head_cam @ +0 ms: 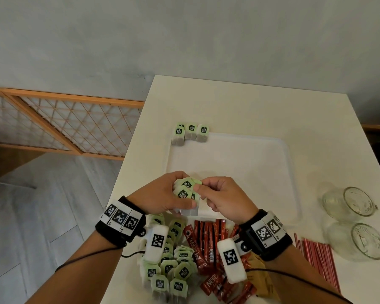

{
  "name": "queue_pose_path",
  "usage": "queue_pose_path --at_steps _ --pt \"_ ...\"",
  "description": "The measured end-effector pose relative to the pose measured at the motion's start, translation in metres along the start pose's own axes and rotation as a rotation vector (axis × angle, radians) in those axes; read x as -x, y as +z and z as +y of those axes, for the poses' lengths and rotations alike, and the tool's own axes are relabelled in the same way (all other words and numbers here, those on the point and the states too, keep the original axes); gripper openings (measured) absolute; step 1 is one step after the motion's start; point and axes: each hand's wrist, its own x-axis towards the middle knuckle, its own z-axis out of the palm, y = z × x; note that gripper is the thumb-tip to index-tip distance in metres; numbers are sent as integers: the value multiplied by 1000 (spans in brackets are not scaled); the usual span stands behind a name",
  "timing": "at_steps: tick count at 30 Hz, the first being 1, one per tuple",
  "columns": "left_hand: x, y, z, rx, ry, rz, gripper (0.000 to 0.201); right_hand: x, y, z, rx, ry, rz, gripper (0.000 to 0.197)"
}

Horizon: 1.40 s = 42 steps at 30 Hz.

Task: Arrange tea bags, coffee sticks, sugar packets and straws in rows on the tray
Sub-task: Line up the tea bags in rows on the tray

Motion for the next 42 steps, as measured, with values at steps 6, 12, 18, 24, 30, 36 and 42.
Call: queue_pose_path --at_steps 6,12,18,24,30,36,42 --pt "3 -3 -1 10 21 -21 21 -1 -2 3 -13 -22 50 16" --pt "6 -9 -1 185 -22 5 34 -1 -10 3 -73 -44 136 23" --pt "2 -9 -3 249 -37 93 28 1 -8 10 -67 -15 89 22" --pt "-2 -2 -3 92 16 64 16 2 2 12 -37 -20 49 22" --pt "-9 -2 -3 59 30 166 4 0 9 13 -90 4 106 21" --pt "-17 -17 2 50 28 242 14 -4 12 14 -84 26 113 14" --pt "-24 -30 4 86 18 303 8 -20 9 2 -66 17 176 10"
